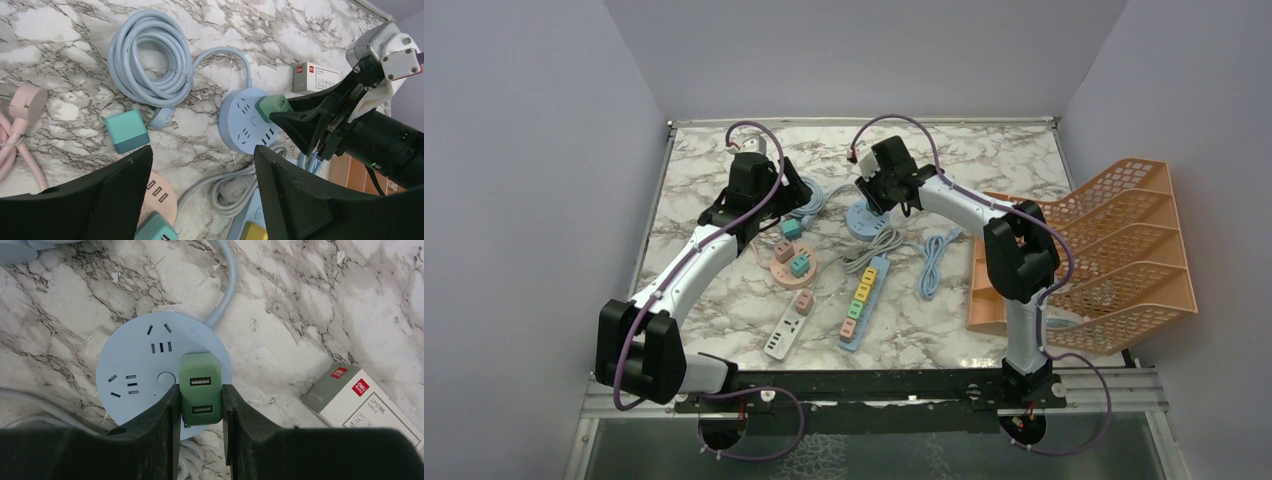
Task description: Insert the plug
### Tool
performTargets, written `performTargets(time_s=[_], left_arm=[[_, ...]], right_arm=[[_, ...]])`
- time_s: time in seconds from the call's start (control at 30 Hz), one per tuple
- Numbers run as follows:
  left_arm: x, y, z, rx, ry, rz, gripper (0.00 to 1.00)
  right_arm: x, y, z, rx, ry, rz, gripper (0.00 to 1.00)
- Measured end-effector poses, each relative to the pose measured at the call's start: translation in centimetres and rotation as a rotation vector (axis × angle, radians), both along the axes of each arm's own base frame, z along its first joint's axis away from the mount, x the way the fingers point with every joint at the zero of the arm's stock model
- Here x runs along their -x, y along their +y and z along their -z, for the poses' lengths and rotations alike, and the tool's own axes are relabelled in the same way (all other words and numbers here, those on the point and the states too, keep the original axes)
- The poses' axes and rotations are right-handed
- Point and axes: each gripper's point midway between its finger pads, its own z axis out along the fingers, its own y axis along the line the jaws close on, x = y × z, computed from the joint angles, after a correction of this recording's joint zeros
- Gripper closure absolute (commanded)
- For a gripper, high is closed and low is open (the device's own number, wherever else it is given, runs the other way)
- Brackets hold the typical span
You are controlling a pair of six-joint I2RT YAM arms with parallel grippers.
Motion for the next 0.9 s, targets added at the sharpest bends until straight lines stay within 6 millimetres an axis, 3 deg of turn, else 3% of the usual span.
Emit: performTargets(time_s=[0.3,0.9], left_arm=[[-0.3,0.4,0.3,-0.014,0.000,-0.005,0.24],[-1.0,2.5,3.7,-0.113,0.119,-0.096,0.20]], right_arm=[[0.1,0.1,1.2,-0.021,0.012,0.033,0.99],[-0.4,1.4,1.7,-0.099,0.057,0.025,0.96]])
